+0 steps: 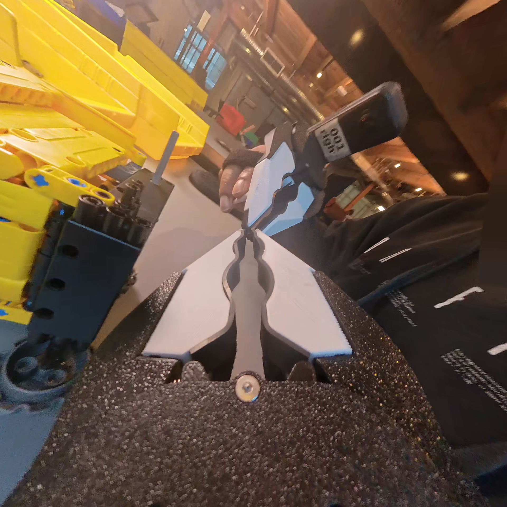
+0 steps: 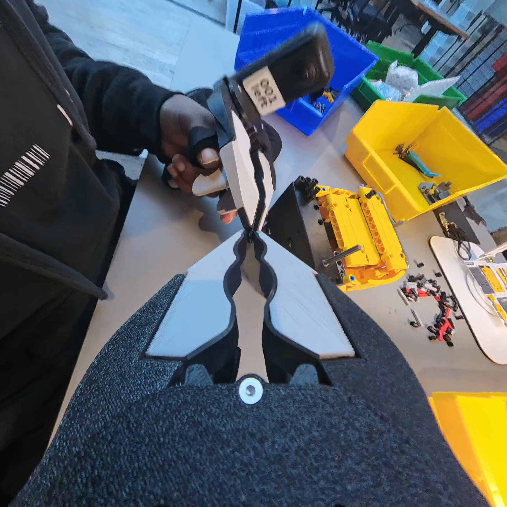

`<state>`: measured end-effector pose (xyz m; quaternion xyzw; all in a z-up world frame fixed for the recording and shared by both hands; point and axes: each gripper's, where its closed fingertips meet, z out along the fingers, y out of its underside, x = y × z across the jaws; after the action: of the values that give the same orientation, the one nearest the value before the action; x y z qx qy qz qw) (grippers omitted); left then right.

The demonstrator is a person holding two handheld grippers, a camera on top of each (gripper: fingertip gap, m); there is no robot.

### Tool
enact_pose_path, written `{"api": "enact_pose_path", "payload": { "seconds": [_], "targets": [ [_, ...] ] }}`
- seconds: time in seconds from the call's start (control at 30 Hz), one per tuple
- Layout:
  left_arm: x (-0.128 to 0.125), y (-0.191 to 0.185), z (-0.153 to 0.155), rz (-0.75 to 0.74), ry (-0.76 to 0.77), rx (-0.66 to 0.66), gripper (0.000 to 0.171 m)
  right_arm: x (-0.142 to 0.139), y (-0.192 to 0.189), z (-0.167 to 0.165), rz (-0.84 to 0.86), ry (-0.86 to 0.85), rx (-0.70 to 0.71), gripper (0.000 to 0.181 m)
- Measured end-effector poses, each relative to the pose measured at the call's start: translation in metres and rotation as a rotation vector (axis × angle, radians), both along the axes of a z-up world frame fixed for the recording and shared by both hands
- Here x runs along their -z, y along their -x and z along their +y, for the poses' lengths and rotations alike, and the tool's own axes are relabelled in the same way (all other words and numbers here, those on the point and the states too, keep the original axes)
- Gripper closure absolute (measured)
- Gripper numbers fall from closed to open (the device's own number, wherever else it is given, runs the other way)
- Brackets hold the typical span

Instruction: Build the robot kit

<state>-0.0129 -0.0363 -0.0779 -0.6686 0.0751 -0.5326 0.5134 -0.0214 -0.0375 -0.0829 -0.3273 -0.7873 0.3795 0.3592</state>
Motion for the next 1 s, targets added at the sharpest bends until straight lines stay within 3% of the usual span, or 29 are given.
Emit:
{"api": "enact_pose_path", "payload": {
  "seconds": [0.23,0.5,0.57,0.63,0.83,1.0],
  "targets": [
    [-0.029,-0.002,-0.01,-0.37,0.016,0.14,0.17,-0.03,-0.004,-0.011,0.184,0.023,-0.043,0.176],
    [-0.035,-0.002,-0.009,-0.511,0.051,0.194,0.17,-0.034,-0.004,-0.01,0.2,-0.047,-0.034,0.177],
    [-0.027,-0.002,-0.004,-0.43,0.06,0.148,0.17,-0.026,-0.003,-0.005,0.143,-0.064,-0.019,0.177],
    [-0.014,-0.004,-0.002,-0.246,0.052,0.092,0.168,-0.016,-0.005,-0.003,0.065,-0.033,-0.029,0.177],
    [0.063,0.013,-0.001,0.715,0.061,-0.09,0.154,0.053,-0.017,0.01,-0.285,-0.075,-0.032,0.177],
    [0.095,-0.005,-0.005,0.856,0.095,0.016,0.149,0.089,-0.017,0.014,-0.465,-0.19,-0.068,0.177]
  ]
}}
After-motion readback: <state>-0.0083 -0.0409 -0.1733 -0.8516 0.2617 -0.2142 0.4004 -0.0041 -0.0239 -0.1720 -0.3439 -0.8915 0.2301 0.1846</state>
